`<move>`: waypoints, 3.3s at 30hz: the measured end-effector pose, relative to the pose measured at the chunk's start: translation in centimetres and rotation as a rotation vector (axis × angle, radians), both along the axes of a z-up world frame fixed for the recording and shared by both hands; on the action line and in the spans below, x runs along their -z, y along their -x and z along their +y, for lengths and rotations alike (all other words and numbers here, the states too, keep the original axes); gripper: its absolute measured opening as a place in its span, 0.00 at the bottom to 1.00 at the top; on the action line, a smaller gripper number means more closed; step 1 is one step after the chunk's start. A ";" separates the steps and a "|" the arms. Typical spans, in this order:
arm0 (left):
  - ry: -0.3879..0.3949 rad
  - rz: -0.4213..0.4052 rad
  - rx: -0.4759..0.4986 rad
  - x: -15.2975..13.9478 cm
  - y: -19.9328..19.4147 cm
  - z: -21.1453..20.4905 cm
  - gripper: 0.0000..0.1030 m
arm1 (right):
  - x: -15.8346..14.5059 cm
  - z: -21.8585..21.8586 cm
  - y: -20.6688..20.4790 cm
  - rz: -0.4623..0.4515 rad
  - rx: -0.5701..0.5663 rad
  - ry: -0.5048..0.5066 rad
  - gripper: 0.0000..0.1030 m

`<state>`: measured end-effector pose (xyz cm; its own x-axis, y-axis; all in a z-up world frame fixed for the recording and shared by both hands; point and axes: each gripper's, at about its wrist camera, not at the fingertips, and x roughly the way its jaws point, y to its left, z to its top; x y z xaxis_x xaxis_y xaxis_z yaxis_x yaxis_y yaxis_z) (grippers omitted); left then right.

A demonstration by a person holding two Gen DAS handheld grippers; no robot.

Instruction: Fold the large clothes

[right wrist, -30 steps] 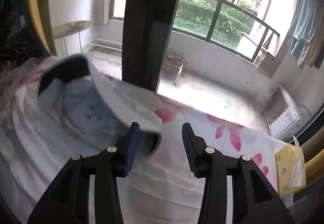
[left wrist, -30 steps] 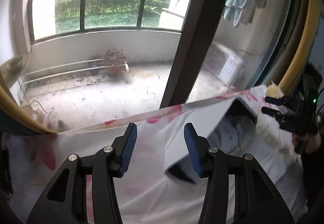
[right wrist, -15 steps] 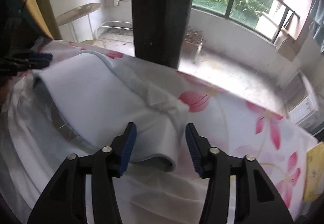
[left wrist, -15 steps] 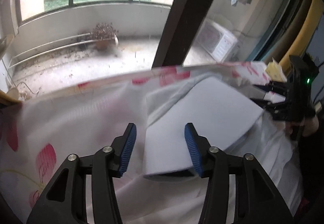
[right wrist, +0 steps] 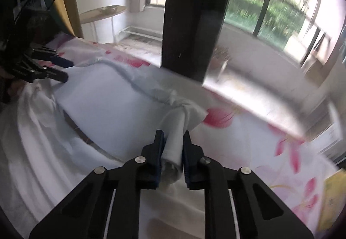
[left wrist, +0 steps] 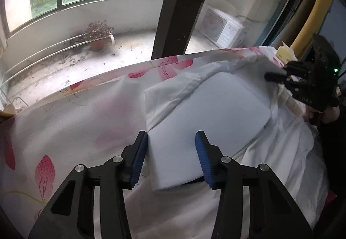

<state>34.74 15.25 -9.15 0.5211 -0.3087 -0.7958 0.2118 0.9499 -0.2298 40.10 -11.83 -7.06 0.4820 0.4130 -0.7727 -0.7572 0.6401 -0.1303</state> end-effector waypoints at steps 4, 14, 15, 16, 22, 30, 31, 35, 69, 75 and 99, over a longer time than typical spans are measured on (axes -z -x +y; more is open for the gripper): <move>0.010 -0.028 -0.018 -1.0 0.0 0.2 0.35 | -1.4 0.1 1.4 -0.160 0.006 0.042 0.13; 0.045 0.037 -0.046 0.1 -1.0 0.6 0.59 | -1.2 0.6 3.4 -0.397 0.000 0.211 0.11; 0.043 0.036 -0.046 0.1 -1.0 0.4 0.59 | -1.0 0.6 3.4 -0.397 0.000 0.212 0.11; 0.054 0.038 -0.042 0.1 -1.0 0.2 0.59 | -0.9 0.5 3.5 -0.396 0.001 0.211 0.11; 0.007 0.002 0.036 0.0 -0.3 -2.4 0.31 | -1.2 0.4 4.4 -0.390 -0.021 0.172 0.12; -0.133 -0.212 0.024 -2.6 2.3 -4.6 0.14 | -1.9 -0.8 4.9 -0.294 -0.005 0.103 0.19; -0.138 -0.240 0.029 -2.9 2.8 -4.8 0.14 | -2.1 -1.1 5.0 -0.273 -0.002 0.076 0.19; -0.137 -0.312 0.053 -4.0 4.9 -5.2 0.14 | -2.8 -2.4 5.5 -0.237 -0.003 -0.020 0.19; -0.091 -0.305 0.055 -2.4 16.8 -5.3 0.24 | -0.5 -5.9 15.3 -0.164 -0.007 0.058 0.19; -0.054 -0.326 0.016 -3.3 18.2 -3.9 0.35 | -1.0 -6.9 17.4 -0.150 -0.033 0.074 0.19; 0.117 -0.257 -0.130 -3.6 17.7 -4.0 0.37 | -1.2 3.2 13.8 0.074 -0.151 -0.071 0.07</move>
